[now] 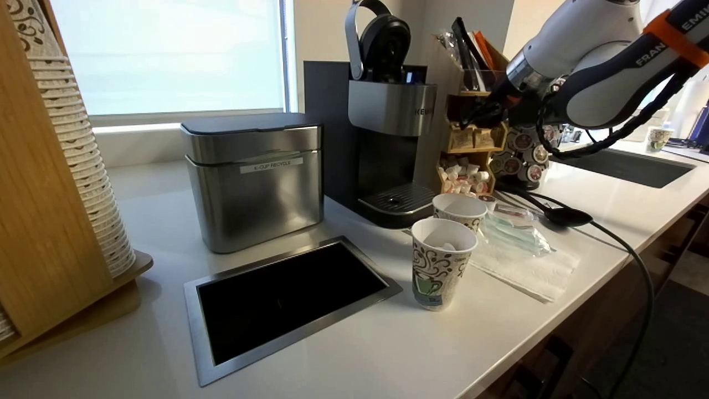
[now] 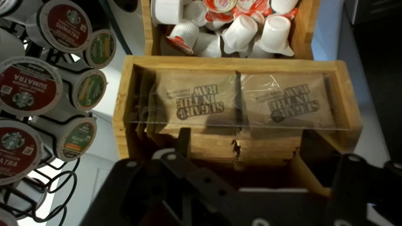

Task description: Remove a cookie from the wooden cupboard

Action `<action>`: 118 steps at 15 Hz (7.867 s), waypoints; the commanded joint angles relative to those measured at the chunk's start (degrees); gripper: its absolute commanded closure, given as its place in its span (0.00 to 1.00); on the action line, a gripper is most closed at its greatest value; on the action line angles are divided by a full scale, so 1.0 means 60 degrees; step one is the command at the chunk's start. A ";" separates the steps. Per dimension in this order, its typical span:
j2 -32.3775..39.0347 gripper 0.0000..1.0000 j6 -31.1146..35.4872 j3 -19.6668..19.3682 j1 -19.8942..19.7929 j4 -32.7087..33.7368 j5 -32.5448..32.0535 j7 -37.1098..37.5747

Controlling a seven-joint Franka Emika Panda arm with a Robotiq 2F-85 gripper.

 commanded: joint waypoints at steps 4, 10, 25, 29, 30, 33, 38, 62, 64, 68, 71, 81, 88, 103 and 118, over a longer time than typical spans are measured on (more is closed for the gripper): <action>0.0397 0.36 -0.0031 -0.0607 0.0744 0.0333 -0.0141 0.0830; 0.0630 0.44 -0.0020 -0.0959 0.1130 0.0476 -0.0135 0.1083; -0.0092 1.00 0.0221 -0.1220 0.1103 0.0002 0.0246 0.1623; -0.0290 0.72 0.0016 -0.1072 0.1010 -0.0205 0.0218 0.1508; -0.0278 0.67 0.0017 -0.1066 0.1034 -0.0232 0.0221 0.1538; -0.0144 0.42 0.0010 -0.0988 0.1057 -0.0275 0.0219 0.1557; 0.0039 0.05 0.0155 -0.1192 0.1245 -0.0003 0.0065 0.1793; 0.1478 0.60 0.0419 -0.5207 0.4642 0.0661 -0.1409 0.2128; 0.1550 0.77 0.0406 -0.5495 0.4901 0.0625 -0.1389 0.2125; 0.1626 1.00 0.0434 -0.5895 0.5296 0.0520 -0.1324 0.2074; 0.1610 1.00 0.0480 -0.6164 0.5568 0.0444 -0.1214 0.2179; 0.0839 0.53 0.0004 -0.6412 0.5902 0.0038 -0.1109 0.2639; 0.0538 0.14 -0.0184 -0.7321 0.6947 -0.0138 -0.1297 0.2955; 0.1635 0.17 -0.0368 -0.8978 0.8731 -0.0368 -0.1089 0.3505; 0.3124 0.21 0.0684 -0.9204 0.8548 0.0096 -0.1013 0.4325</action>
